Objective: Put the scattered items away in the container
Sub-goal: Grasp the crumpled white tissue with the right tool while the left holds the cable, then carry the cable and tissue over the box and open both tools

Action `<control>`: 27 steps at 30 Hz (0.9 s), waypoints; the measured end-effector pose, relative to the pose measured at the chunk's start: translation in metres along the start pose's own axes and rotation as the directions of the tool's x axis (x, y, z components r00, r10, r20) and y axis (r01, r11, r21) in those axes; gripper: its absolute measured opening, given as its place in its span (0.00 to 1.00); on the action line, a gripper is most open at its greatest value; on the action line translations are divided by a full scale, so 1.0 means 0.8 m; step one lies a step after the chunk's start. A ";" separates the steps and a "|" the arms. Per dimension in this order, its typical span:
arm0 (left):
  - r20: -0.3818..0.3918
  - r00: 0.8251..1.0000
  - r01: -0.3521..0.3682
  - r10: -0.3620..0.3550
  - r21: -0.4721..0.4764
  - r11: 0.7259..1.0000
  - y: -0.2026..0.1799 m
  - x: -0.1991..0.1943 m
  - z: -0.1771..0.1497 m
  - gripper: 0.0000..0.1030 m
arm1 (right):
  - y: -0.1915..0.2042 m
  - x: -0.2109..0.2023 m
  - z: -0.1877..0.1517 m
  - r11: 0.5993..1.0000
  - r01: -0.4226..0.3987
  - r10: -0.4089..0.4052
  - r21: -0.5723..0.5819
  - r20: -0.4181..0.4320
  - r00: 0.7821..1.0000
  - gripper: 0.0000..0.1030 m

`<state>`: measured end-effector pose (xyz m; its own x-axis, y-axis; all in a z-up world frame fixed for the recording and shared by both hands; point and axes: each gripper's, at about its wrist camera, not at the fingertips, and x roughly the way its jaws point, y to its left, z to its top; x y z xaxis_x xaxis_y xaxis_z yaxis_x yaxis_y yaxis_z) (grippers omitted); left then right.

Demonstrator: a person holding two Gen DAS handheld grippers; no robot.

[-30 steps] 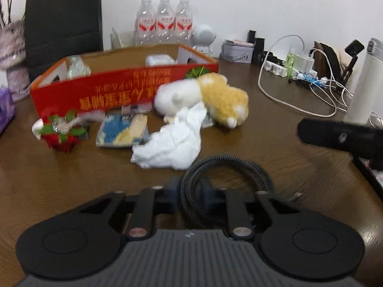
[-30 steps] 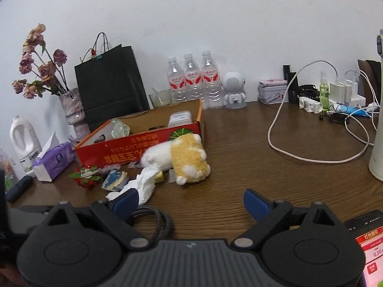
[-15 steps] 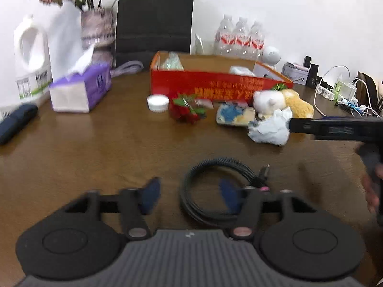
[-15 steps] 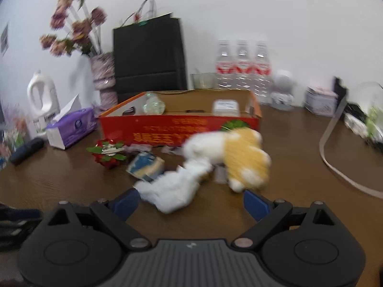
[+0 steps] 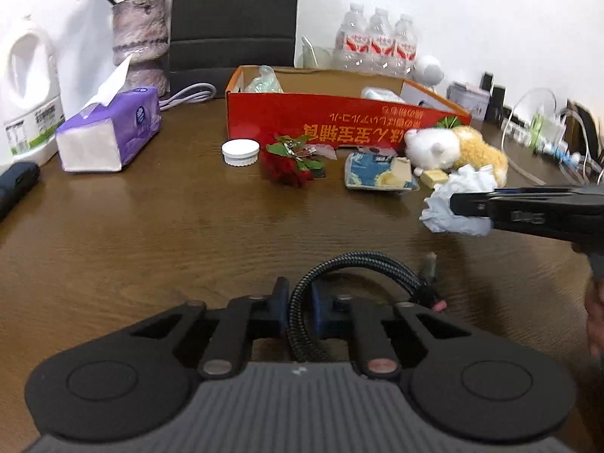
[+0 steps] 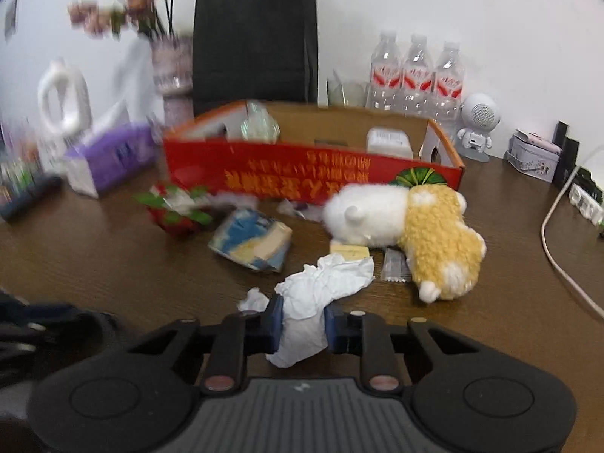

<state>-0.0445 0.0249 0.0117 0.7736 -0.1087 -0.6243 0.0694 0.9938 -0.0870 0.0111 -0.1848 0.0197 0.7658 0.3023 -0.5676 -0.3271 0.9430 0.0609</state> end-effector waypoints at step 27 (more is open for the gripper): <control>0.340 0.939 0.058 -0.039 -0.046 0.997 -0.017 -0.099 0.035 0.08 | 0.007 -0.134 -0.035 0.998 -0.020 0.006 0.051 0.249 0.968 0.21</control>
<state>-0.0892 0.0203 0.0838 0.9384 -0.1332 -0.3188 0.0857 0.9836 -0.1585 -0.0886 -0.2155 0.0576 0.8775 0.3335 -0.3447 -0.3134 0.9427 0.1142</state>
